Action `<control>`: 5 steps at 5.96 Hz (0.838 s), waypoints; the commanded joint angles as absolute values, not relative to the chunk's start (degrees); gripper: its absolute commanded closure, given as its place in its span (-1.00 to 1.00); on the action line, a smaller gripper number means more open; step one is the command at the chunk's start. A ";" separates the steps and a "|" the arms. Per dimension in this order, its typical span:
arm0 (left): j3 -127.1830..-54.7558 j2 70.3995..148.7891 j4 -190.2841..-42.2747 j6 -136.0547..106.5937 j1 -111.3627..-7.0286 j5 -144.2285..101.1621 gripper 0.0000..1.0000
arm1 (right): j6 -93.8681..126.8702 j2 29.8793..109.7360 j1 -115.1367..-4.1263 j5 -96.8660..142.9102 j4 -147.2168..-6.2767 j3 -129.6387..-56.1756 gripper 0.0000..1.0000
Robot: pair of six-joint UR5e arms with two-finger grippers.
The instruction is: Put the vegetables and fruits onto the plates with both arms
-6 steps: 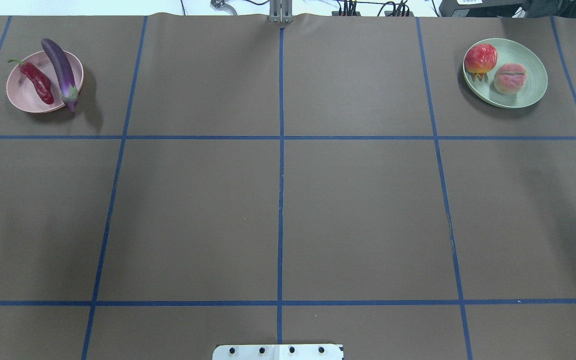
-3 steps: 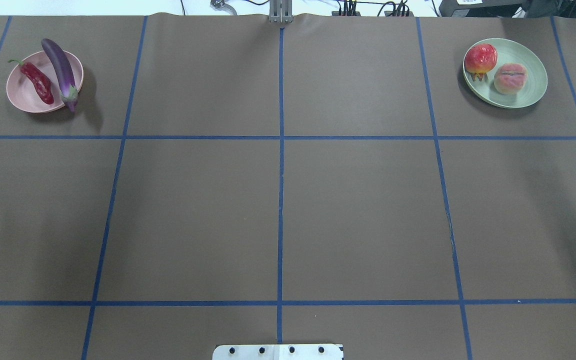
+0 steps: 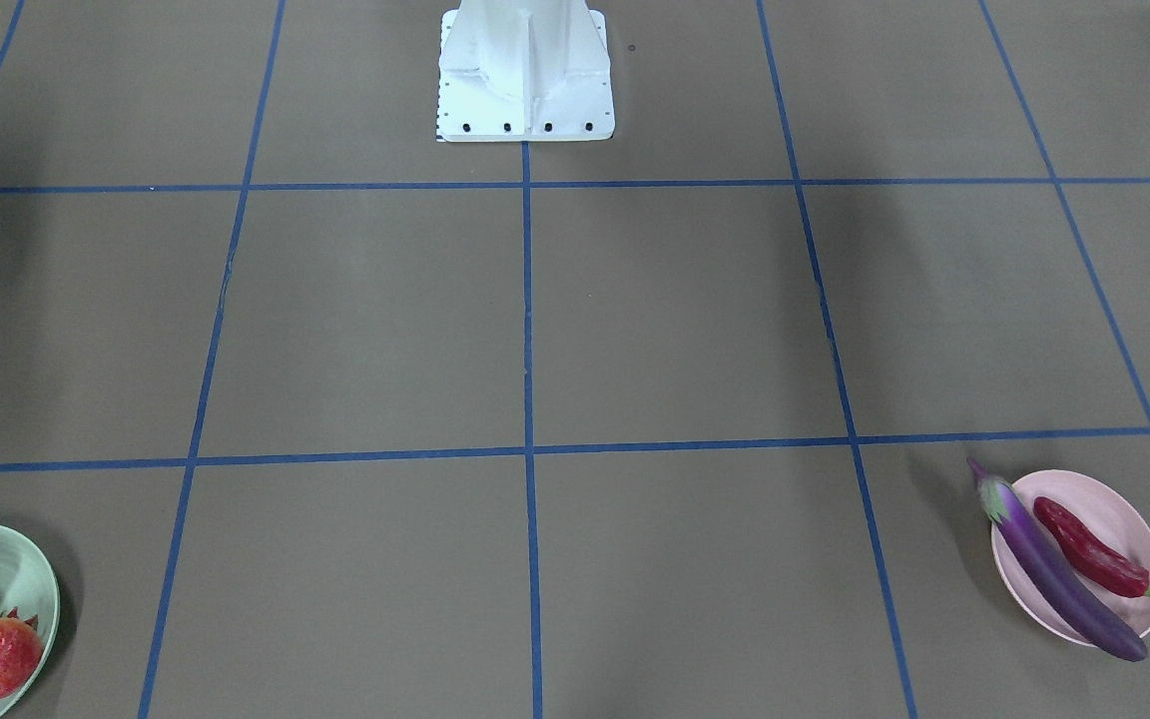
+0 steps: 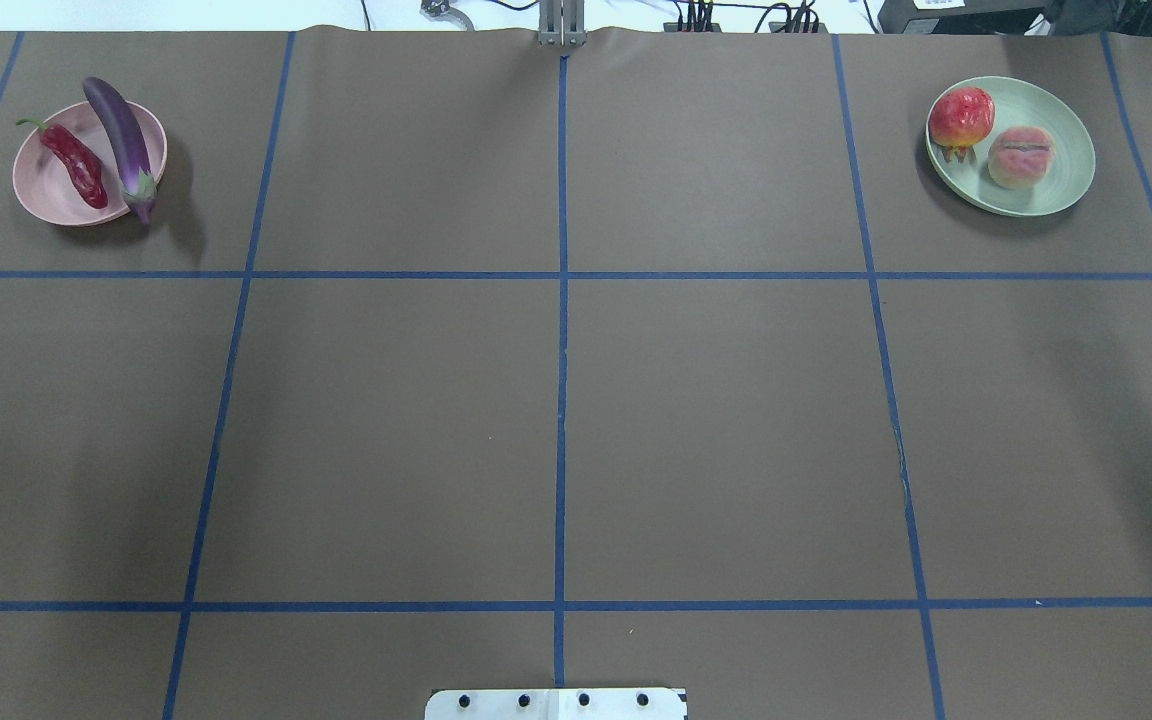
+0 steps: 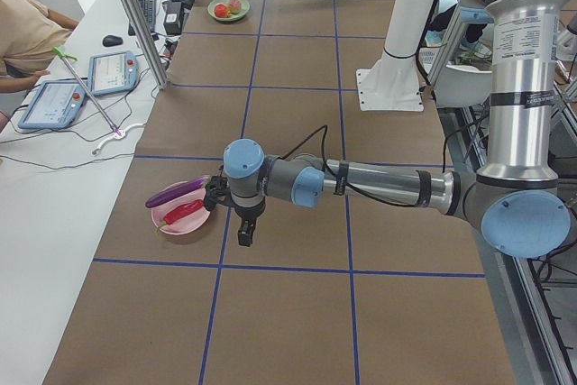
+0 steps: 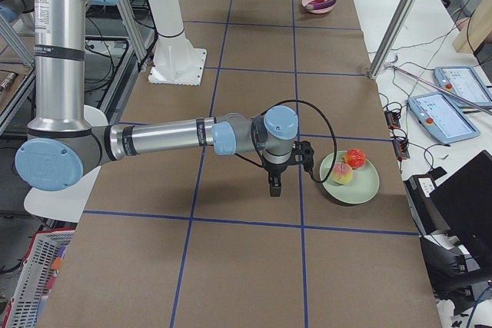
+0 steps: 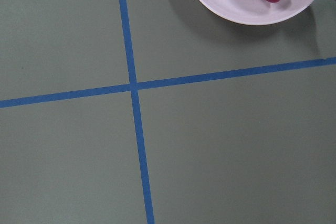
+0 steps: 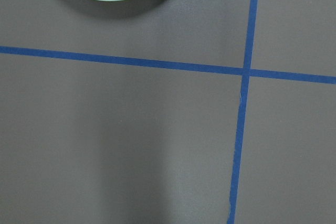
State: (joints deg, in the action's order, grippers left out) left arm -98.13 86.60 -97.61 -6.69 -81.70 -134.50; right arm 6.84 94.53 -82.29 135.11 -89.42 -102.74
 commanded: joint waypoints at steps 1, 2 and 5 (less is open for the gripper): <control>-97.83 86.04 -97.73 -6.76 -81.48 -134.56 -1.00 | 7.12 95.10 -82.27 135.52 -89.56 -103.09 -1.00; -97.56 85.52 -98.00 -6.68 -81.65 -134.56 -1.00 | 7.29 95.36 -82.27 135.88 -89.39 -103.10 -1.00; -97.56 86.22 -97.82 -7.03 -81.47 -134.82 -1.00 | 7.56 95.18 -82.27 138.16 -88.95 -103.36 -1.00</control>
